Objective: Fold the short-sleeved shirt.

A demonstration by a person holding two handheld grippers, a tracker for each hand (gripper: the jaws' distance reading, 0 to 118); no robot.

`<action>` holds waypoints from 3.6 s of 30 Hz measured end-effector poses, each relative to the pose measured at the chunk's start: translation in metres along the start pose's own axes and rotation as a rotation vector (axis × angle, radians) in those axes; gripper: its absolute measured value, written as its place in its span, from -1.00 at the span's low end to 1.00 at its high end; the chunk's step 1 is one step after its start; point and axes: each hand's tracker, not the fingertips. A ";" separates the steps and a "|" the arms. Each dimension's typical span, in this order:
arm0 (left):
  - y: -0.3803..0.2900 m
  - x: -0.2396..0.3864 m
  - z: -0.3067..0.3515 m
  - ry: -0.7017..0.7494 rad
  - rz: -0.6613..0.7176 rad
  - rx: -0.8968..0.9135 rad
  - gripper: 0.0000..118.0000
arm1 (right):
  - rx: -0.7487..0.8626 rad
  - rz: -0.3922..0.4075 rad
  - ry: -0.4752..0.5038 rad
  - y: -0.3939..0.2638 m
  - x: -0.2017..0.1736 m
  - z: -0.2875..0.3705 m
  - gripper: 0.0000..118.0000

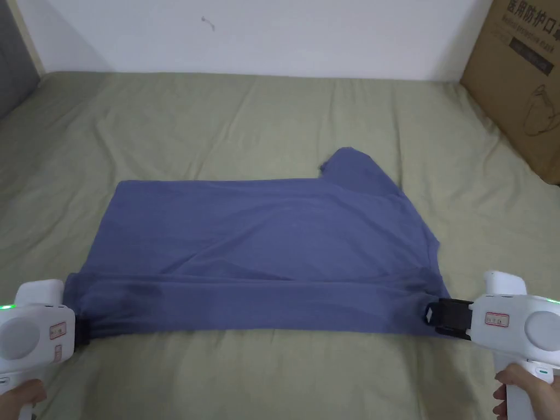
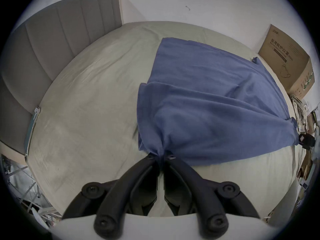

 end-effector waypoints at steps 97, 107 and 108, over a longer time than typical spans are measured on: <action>0.046 0.056 0.057 -0.115 -0.043 0.146 -1.00 | 0.077 0.102 0.068 0.083 -0.043 0.002 -0.99; 0.081 0.063 0.018 -0.090 -0.046 0.106 -1.00 | 0.049 0.212 -0.031 0.236 -0.054 -0.104 0.46; 0.082 0.063 0.013 -0.092 -0.045 0.100 -1.00 | 0.037 0.208 -0.044 0.246 -0.054 -0.119 0.46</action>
